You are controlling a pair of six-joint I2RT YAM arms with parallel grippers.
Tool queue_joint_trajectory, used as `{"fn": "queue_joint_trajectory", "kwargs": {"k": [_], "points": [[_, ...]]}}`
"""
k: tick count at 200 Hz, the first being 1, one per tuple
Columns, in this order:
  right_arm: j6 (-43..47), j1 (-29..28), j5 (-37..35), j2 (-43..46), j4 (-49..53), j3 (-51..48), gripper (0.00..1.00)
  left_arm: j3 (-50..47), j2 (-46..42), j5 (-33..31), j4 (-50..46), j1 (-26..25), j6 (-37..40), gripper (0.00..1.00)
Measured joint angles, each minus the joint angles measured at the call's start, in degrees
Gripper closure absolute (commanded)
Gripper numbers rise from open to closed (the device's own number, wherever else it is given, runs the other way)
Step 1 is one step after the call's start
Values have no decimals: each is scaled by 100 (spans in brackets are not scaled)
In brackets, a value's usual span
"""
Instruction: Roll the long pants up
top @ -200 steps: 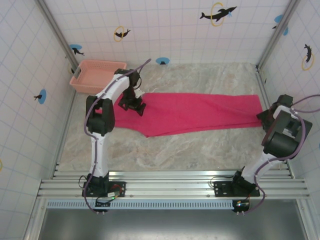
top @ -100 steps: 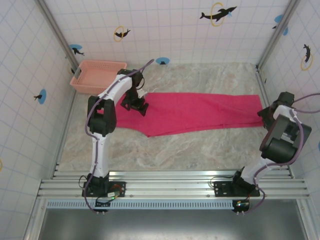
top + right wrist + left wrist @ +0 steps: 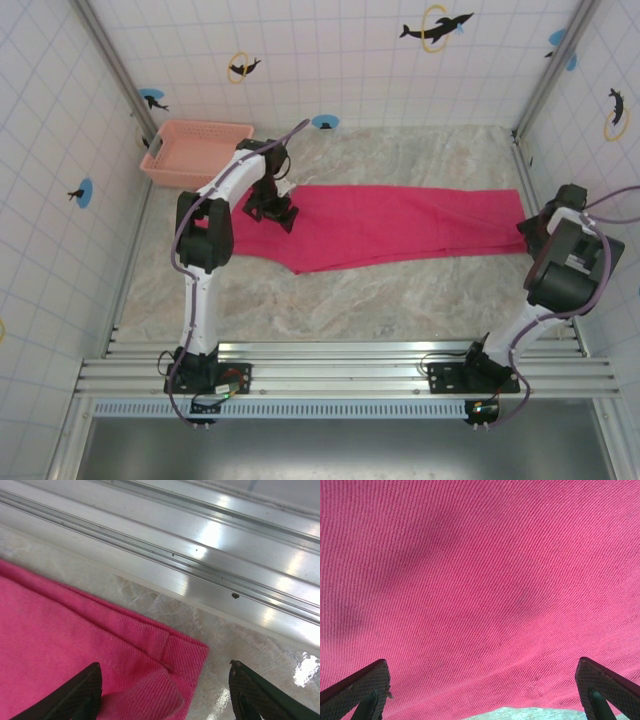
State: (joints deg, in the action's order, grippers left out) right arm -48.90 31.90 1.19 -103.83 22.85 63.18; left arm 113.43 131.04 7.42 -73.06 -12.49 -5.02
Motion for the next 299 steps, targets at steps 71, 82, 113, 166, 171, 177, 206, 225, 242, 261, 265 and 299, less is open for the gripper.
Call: {"fn": "queue_joint_trajectory", "kwargs": {"k": [71, 82, 113, 166, 171, 177, 206, 225, 242, 261, 265, 299], "points": [[-210, -125, -254, -433, -70, 345, 70, 0, 35, -42, -44, 0, -103, 3], [-247, -138, -293, -490, -118, 378, 79, 0, 35, -52, -63, -2, -105, 3], [-444, -199, -240, -590, -439, 426, 94, 0, 35, -57, -105, -17, -131, 3], [-463, -461, -118, -452, -702, 428, 100, 195, 52, 205, -101, -107, -496, 3], [-463, -474, -87, -382, -710, 428, 100, 262, 61, 262, -83, -125, -568, 3], [-455, -487, -46, -293, -721, 428, 100, 337, 70, 308, -37, -146, -647, 3], [-354, -520, 157, 223, -734, 586, 100, 688, 177, 514, 188, -319, -1163, 3], [-306, -527, 313, 605, -776, 643, 100, 754, 323, 629, 358, -487, -1499, 3], [-282, -507, 525, 820, -782, 732, 100, 754, 529, 682, 498, -680, -1784, 3], [-264, -505, 892, 866, -911, 852, 100, 800, 826, 645, 636, -953, -2146, 3], [-269, -507, 964, 868, -955, 857, 100, 863, 857, 614, 627, -1008, -2238, 3], [-323, -595, 1620, 898, -1360, 857, 100, 1711, 1320, 737, 647, -1425, -2957, 3]]}}
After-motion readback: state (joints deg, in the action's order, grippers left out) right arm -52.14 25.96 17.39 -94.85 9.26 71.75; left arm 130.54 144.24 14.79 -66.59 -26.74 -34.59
